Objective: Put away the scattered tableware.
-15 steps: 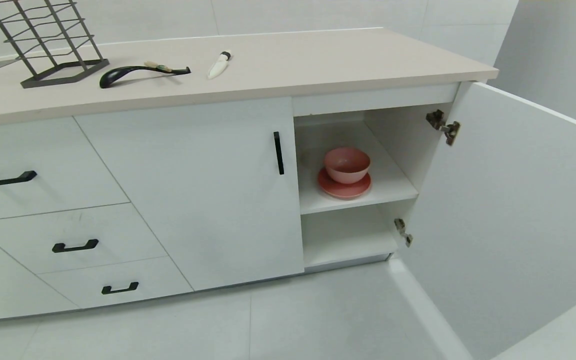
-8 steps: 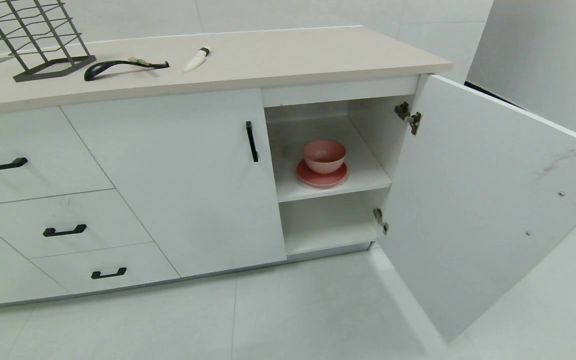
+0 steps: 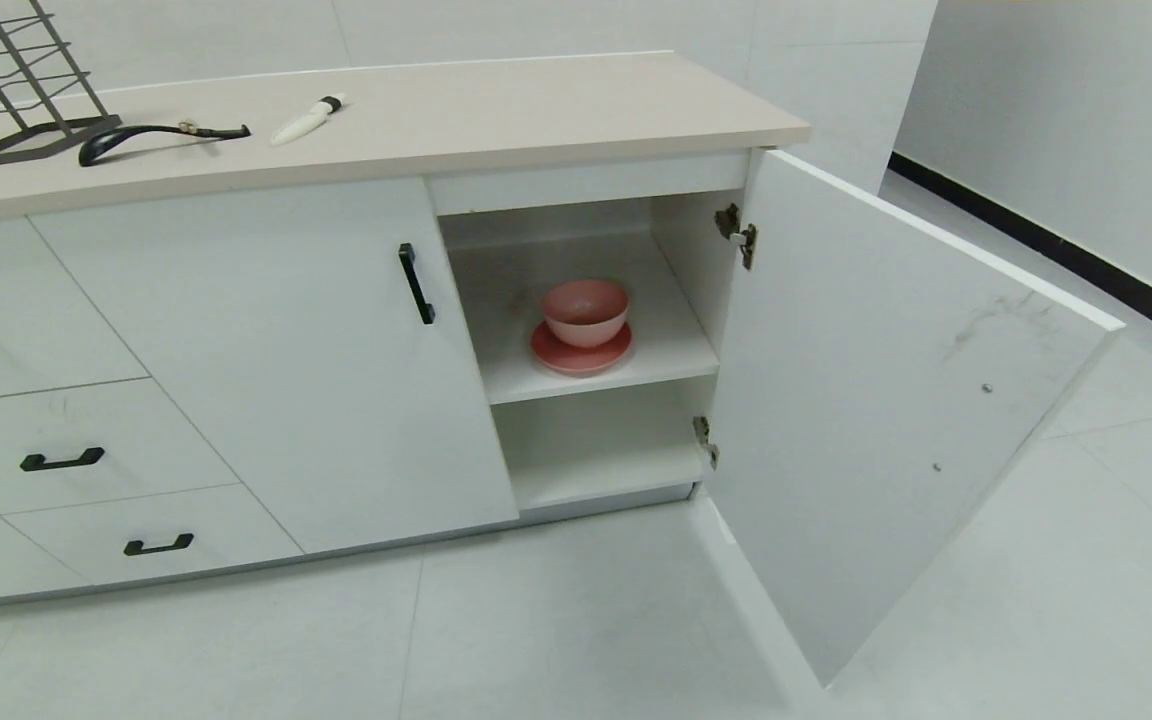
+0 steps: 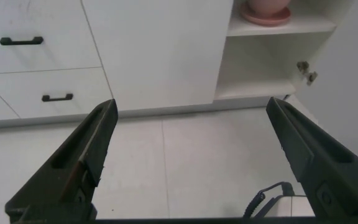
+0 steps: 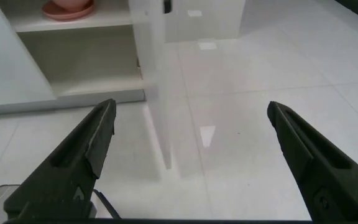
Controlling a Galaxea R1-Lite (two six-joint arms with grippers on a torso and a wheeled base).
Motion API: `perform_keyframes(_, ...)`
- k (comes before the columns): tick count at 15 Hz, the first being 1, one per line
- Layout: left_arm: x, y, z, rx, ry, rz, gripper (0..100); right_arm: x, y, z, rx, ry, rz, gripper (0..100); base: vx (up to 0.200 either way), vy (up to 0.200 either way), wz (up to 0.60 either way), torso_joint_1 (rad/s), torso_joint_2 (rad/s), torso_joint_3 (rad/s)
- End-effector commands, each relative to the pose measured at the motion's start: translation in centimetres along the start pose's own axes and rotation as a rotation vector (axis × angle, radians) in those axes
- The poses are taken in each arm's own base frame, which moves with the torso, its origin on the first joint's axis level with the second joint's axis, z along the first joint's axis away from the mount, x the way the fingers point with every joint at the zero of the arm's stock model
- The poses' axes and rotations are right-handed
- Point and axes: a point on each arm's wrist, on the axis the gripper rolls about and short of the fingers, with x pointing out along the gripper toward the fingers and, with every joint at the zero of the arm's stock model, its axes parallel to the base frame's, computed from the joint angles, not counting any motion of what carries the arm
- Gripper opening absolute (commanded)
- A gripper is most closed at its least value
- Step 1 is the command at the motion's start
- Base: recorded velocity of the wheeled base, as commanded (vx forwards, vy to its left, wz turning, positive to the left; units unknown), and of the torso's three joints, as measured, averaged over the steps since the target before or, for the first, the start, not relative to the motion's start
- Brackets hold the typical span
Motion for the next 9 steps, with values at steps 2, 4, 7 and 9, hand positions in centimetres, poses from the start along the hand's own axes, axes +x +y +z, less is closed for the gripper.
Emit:
perform_keyframes(2,0.01,0.00,0.00,-0.001,0.001,0.001,100,0.02,0.00,0.01,0.000,0.002,0.001,100,0.000,-0.200,0.00,0.002,0.00,0.000)
perform_keyframes(4,0.01,0.00,0.00,-0.003,0.001,0.001,100,0.02,0.00,0.01,0.000,0.002,0.001,100,0.000,-0.200,0.00,0.002,0.00,0.005)
perform_keyframes(7,0.01,0.00,-0.02,-0.002,0.002,0.002,100,0.02,0.00,0.01,0.005,0.002,-0.001,100,0.000,0.000,0.40,0.002,0.00,0.005)
perform_keyframes(9,0.01,0.00,-0.02,-0.002,0.003,0.000,100,0.02,-0.01,0.01,0.006,0.002,-0.002,100,0.000,0.000,0.00,0.000,0.00,0.000)
